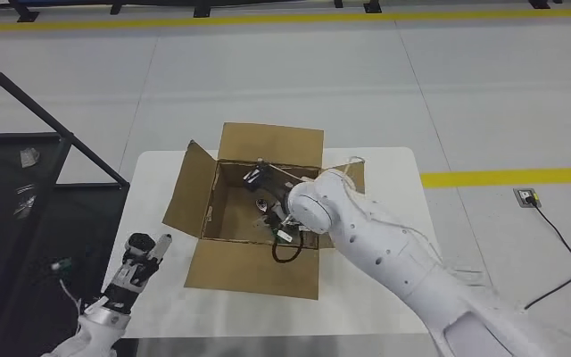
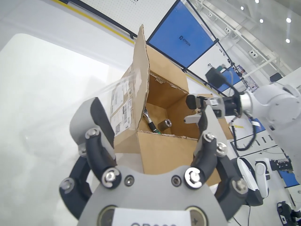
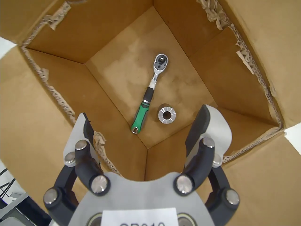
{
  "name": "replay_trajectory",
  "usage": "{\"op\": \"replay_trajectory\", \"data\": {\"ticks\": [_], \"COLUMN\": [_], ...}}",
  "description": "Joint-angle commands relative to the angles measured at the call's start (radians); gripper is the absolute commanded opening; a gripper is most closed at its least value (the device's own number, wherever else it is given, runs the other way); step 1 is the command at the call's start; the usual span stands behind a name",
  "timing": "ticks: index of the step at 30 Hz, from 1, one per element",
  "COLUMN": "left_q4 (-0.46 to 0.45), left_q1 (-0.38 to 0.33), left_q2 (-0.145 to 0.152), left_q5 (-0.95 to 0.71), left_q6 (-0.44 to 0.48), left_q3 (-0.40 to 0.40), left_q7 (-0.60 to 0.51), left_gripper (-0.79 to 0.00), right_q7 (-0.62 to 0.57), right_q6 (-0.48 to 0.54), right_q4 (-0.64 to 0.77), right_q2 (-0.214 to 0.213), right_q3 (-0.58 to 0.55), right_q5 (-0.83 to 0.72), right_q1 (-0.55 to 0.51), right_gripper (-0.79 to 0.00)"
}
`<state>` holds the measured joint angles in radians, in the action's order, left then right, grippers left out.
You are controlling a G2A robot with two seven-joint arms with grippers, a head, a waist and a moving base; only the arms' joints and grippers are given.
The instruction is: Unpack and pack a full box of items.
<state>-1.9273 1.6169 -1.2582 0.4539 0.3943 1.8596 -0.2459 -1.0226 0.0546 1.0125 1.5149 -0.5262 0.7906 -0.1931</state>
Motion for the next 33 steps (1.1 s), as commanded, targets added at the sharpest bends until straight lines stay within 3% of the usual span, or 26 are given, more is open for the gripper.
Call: {"op": "replay_trajectory", "data": {"ticks": [1, 6, 12, 22, 25, 29, 33], "left_q4": [-0.012, -0.019, -0.012, -0.01, -0.013, -0.014, -0.012], "left_q1": [0.032, 0.086, 0.113, 0.11, 0.107, 0.105, 0.101], "left_q2": [0.001, 0.0, 0.004, 0.011, 0.012, 0.014, 0.016], "left_q5": [-0.031, -0.122, -0.238, -0.271, -0.269, -0.266, -0.265], "left_q6": [0.022, 0.067, 0.132, 0.168, 0.169, 0.167, 0.166], "left_q3": [0.029, 0.081, 0.114, 0.112, 0.105, 0.101, 0.101], "left_q7": [0.016, 0.062, 0.026, -0.028, -0.037, -0.042, -0.044], "left_gripper": [0.0, 0.0, 0.0, 0.0, 0.0, 0.0, 0.0], "right_q7": [0.004, 0.03, 0.067, 0.162, 0.179, 0.189, 0.192], "right_q6": [-0.01, -0.01, 0.01, -0.039, -0.036, -0.032, -0.022], "right_q4": [-0.092, -0.301, -0.499, -0.702, -0.745, -0.784, -0.811], "right_q2": [0.034, 0.122, 0.21, 0.306, 0.322, 0.337, 0.348], "right_q3": [0.037, 0.105, 0.145, 0.149, 0.14, 0.129, 0.121], "right_q5": [-0.003, -0.024, -0.04, -0.052, -0.065, -0.076, -0.081], "right_q1": [0.027, 0.065, 0.083, 0.09, 0.094, 0.097, 0.099], "right_gripper": [0.0, 0.0, 0.0, 0.0, -0.095, -0.317, -0.345]}}
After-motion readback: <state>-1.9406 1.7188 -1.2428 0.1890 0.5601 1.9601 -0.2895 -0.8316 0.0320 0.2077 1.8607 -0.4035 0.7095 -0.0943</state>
